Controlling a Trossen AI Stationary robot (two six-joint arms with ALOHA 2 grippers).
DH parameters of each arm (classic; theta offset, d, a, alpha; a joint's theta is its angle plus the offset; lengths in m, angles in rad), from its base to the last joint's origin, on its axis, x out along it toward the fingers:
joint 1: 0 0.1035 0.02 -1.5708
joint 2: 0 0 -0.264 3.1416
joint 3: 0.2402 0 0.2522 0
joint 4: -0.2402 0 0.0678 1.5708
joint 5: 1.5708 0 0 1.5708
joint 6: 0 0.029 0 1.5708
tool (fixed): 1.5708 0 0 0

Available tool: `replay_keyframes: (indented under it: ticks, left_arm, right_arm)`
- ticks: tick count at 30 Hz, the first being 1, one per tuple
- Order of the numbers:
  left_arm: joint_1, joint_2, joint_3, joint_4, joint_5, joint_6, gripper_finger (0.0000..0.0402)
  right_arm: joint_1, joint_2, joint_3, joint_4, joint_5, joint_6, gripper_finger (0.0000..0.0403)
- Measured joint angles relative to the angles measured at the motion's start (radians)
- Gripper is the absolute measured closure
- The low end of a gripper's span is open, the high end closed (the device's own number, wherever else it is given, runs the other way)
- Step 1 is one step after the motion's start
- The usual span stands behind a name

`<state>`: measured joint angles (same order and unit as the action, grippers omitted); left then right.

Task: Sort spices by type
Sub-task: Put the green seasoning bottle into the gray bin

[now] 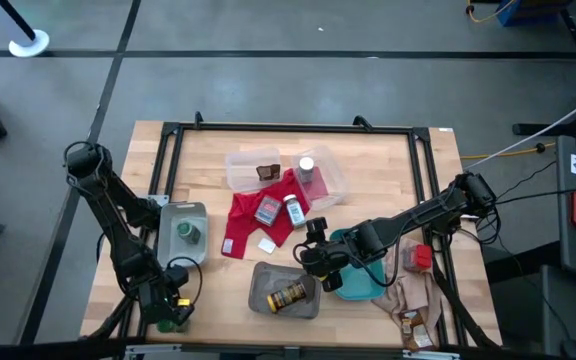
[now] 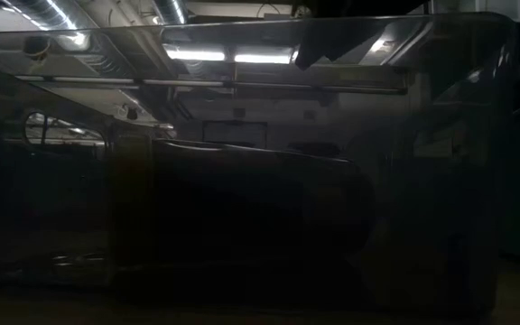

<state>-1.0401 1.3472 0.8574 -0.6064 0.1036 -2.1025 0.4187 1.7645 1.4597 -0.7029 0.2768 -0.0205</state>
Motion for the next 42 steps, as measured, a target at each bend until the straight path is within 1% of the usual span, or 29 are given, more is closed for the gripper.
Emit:
replay_keyframes:
  ticks: [15,20,24,27,32,38,42]
  left_arm:
    - [0.000,-0.001,0.000,-0.003,-0.002,-0.010,0.0231]
    - [0.000,-0.020,0.000,-0.009,-0.095,0.036,0.0233]
    - [-0.006,-0.070,0.001,-0.011,-0.106,0.038,0.0242]
    - [-0.019,-0.098,0.001,-0.013,-0.097,0.023,0.0249]
    - [-0.039,-0.128,0.001,-0.019,-0.012,0.019,0.0258]
    - [-0.058,-0.128,0.001,-0.013,-0.005,0.009,0.0258]
    - [-0.057,-0.128,0.001,-0.019,-0.003,0.052,0.0258]
  right_arm:
    - [0.000,0.000,0.000,0.007,0.000,-0.011,0.0132]
    - [0.000,0.000,0.000,0.007,0.000,-0.011,0.0132]
    - [0.000,0.000,0.000,0.006,0.000,-0.011,0.0132]
    - [0.000,0.000,0.000,0.006,0.000,-0.011,0.0132]
    - [0.000,0.000,0.000,0.006,0.000,-0.011,0.0132]
    - [0.000,0.000,0.000,0.006,0.000,-0.011,0.0132]
    - [0.000,0.000,0.000,0.005,0.000,-0.011,0.0132]
